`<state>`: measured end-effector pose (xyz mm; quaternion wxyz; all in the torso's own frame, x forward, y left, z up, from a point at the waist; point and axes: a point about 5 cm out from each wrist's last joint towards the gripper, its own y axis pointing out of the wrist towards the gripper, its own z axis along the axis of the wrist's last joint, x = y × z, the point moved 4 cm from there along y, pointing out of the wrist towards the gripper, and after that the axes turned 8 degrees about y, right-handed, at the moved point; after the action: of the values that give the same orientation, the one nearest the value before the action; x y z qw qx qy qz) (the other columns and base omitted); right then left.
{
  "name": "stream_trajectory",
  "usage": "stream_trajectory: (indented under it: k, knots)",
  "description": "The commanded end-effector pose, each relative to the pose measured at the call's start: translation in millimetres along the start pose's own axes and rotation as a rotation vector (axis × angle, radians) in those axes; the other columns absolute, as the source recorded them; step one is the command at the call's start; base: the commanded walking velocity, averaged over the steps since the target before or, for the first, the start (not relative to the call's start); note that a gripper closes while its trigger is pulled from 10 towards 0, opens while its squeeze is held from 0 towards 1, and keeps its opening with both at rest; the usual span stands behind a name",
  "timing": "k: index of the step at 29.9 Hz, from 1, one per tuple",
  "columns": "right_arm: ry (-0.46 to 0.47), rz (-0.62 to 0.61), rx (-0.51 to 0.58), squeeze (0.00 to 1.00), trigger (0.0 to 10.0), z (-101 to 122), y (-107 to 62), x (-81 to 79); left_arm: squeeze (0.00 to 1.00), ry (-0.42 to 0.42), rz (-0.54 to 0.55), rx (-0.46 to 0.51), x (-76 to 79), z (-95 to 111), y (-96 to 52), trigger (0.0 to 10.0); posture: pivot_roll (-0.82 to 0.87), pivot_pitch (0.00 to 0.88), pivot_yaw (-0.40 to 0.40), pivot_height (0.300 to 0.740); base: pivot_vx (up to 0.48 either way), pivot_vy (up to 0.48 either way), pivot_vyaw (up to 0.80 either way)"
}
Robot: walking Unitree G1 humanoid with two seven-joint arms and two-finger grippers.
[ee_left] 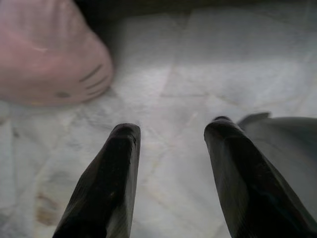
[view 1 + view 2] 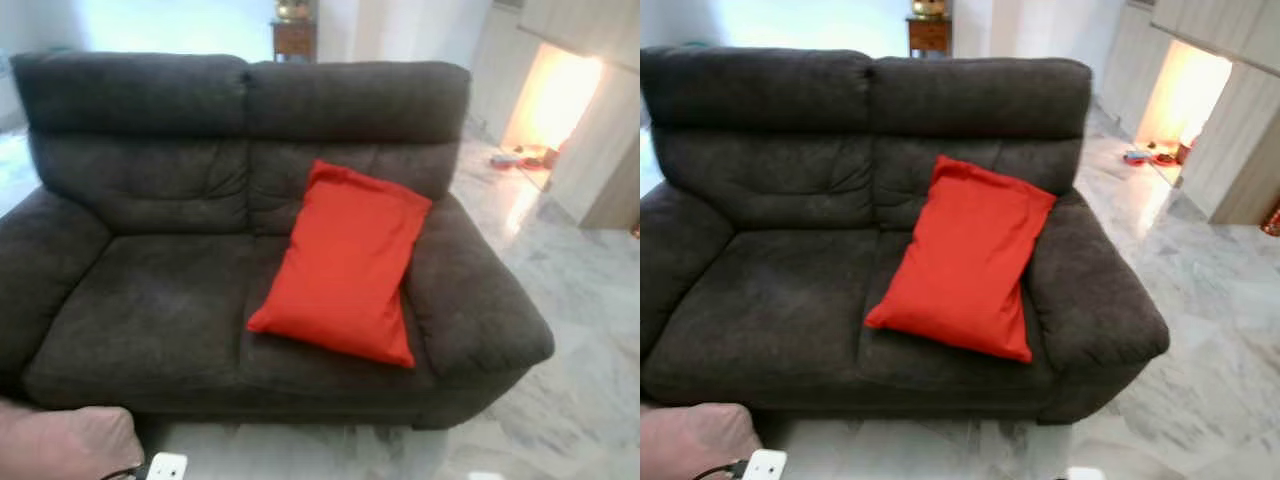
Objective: Move the pillow to the sofa from floor
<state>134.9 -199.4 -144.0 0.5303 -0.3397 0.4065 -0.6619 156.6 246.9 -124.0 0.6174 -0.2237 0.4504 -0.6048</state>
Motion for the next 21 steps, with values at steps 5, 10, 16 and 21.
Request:
stream_trajectory:
  k: [5,10,16,21]
  knots:
    - [-0.007,-0.029,0.02,0.0,10.0,6.8,-0.1,13.4,0.0,0.009,-0.017,0.014,6.1,6.4,1.5,10.0,0.07,0.0,-0.045,0.74,0.0,0.48,0.0]
    - [-0.007,-0.021,0.022,0.0,10.0,7.0,-0.1,11.9,0.0,0.011,-0.018,0.018,7.1,7.6,1.7,10.0,0.07,0.0,-0.043,0.74,0.0,0.48,0.0]
    - [-0.006,-0.017,0.024,0.0,10.0,7.4,0.0,10.8,0.0,0.012,-0.018,0.02,8.0,8.7,2.0,10.0,0.07,0.0,-0.041,0.74,0.0,0.48,0.0]
    - [-0.03,-0.007,0.034,0.0,10.0,9.3,0.1,9.6,0.0,0.013,-0.019,0.022,7.3,8.9,1.9,10.0,0.07,0.0,-0.039,0.74,0.0,0.48,0.0]
